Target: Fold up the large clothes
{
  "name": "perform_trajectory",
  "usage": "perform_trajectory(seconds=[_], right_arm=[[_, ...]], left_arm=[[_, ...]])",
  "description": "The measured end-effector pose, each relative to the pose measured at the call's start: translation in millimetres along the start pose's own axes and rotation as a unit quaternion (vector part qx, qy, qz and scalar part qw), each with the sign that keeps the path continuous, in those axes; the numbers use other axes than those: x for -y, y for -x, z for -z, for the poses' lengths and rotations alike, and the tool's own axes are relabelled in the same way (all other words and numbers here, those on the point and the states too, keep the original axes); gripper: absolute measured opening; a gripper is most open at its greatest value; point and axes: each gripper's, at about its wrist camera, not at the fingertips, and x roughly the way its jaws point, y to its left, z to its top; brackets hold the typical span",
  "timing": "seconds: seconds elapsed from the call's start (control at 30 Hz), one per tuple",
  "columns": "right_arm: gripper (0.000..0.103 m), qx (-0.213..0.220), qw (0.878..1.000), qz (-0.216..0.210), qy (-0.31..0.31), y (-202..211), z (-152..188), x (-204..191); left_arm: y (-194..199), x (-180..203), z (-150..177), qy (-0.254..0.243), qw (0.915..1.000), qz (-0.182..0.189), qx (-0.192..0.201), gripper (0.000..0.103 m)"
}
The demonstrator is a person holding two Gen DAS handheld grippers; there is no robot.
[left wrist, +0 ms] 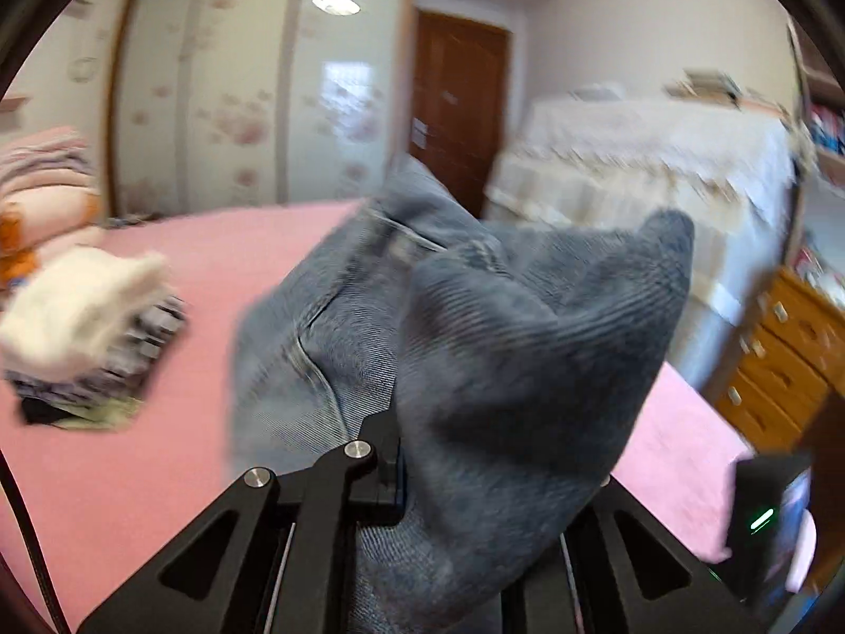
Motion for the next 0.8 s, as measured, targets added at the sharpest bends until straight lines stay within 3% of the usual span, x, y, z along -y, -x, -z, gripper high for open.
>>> perform_trajectory(seconds=[0.1,0.13,0.17,0.23,0.3,0.33,0.47,0.63,0.7,0.77,0.8], right_arm=[[0.006,-0.005,0.999,0.034,-0.032,8.0,6.2,56.7],[0.007,-0.006,0.998,0.042,-0.037,9.8,8.0,66.5],[0.007,-0.008,0.998,0.049,-0.041,11.1,8.2,75.0],[0.007,-0.014,0.998,0.048,-0.048,15.6,11.7,91.0],[0.007,-0.009,0.998,0.038,-0.05,19.6,12.2,93.6],[0.007,-0.007,0.998,0.035,-0.048,21.0,10.7,93.4],[0.007,-0.003,0.999,0.024,-0.034,24.0,2.3,88.7],[0.011,-0.002,0.999,-0.022,-0.029,37.4,-11.8,84.5],[0.024,-0.002,0.999,-0.044,-0.017,44.2,-17.6,78.4],[0.047,0.0,0.998,-0.061,-0.003,49.6,-23.0,71.8],[0.049,0.001,0.997,-0.075,0.006,52.3,-26.9,67.8]], left_arm=[[-57.3,36.7,39.5,-0.042,0.9943,0.029,-0.093,0.014],[-82.5,47.5,56.9,-0.062,0.9864,0.03,-0.149,0.016],[-100.5,53.9,71.9,-0.074,0.9793,0.02,-0.187,0.028],[-100.3,59.5,78.4,-0.096,0.9806,0.014,-0.171,0.033],[-92.4,58.6,71.5,-0.095,0.9802,0.041,-0.169,0.075],[-86.5,55.0,65.4,-0.082,0.9803,0.057,-0.17,0.082],[-58.6,39.5,43.6,-0.059,0.9777,0.1,-0.175,0.084],[-0.7,3.4,25.2,-0.009,0.9834,0.092,-0.156,0.085],[8.0,-24.7,20.3,0.017,0.9865,0.067,-0.149,0.086],[10.6,-59.7,20.3,0.036,0.9872,0.028,-0.153,0.087],[11.6,-78.2,23.9,0.046,0.9863,0.007,-0.158,0.087]])
